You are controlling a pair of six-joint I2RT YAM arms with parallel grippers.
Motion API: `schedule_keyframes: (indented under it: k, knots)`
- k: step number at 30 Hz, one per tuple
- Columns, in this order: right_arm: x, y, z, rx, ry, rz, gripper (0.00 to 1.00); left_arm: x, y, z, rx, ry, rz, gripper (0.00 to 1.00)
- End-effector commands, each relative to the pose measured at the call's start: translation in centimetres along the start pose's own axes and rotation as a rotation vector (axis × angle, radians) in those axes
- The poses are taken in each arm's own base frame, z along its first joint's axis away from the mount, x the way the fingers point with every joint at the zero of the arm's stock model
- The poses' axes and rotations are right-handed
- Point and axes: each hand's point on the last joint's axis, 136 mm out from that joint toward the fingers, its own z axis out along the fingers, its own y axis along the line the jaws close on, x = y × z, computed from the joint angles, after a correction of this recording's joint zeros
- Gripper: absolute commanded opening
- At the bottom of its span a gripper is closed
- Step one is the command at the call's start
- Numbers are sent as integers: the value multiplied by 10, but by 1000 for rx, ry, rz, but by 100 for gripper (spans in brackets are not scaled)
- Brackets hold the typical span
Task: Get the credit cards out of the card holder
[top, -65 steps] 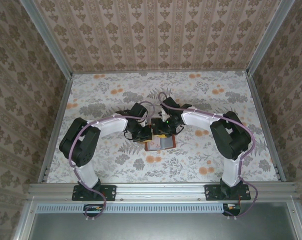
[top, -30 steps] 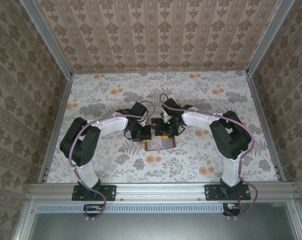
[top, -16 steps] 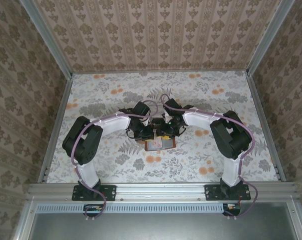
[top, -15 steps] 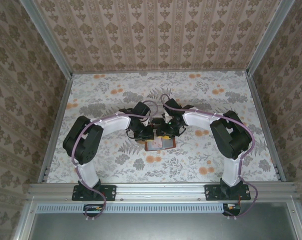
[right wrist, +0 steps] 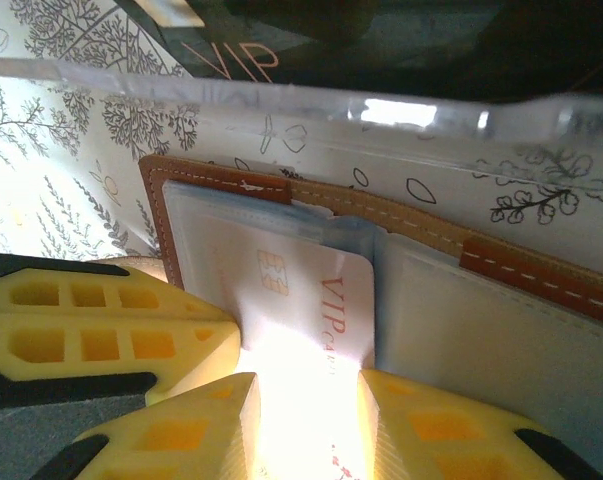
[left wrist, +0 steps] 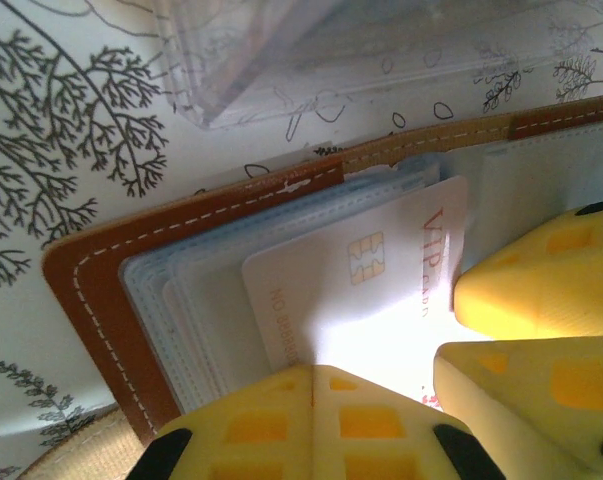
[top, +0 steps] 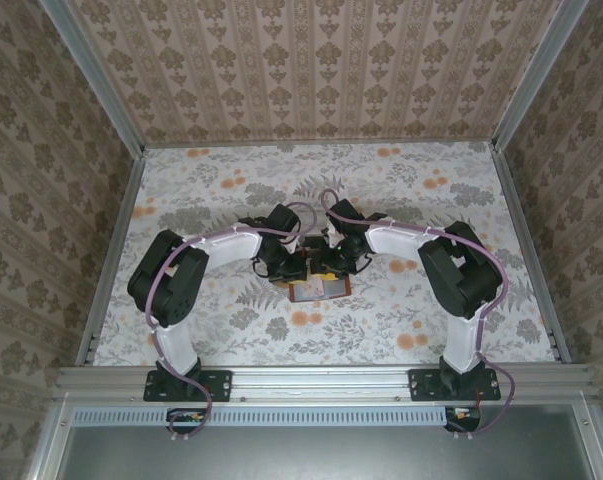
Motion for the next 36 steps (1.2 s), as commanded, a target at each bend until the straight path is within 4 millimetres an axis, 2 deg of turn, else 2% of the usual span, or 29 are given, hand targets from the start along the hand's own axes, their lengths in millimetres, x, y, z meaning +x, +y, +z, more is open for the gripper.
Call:
schedule_keyframes:
  k: [1, 7, 14, 19, 28, 36]
  knots:
    - [6, -6, 7, -14, 39, 33, 33, 12, 14, 7, -55, 53, -12, 0]
    - [6, -24, -1, 104, 18, 7, 33, 10, 12, 5, -52, 46, -10, 0]
    - [7, -22, 4, 78, 28, 1, 34, 7, 7, 1, -41, 30, -4, 1]
    - [8, -14, 9, 8, 32, 5, 33, 7, 5, 0, -29, 28, -4, 1]
    - [8, 3, 6, -86, 26, -1, 33, 9, 3, -1, -20, 25, 1, 1]
    - [8, 13, -2, -128, 6, -4, 26, 10, 4, -4, -20, 17, 1, 1]
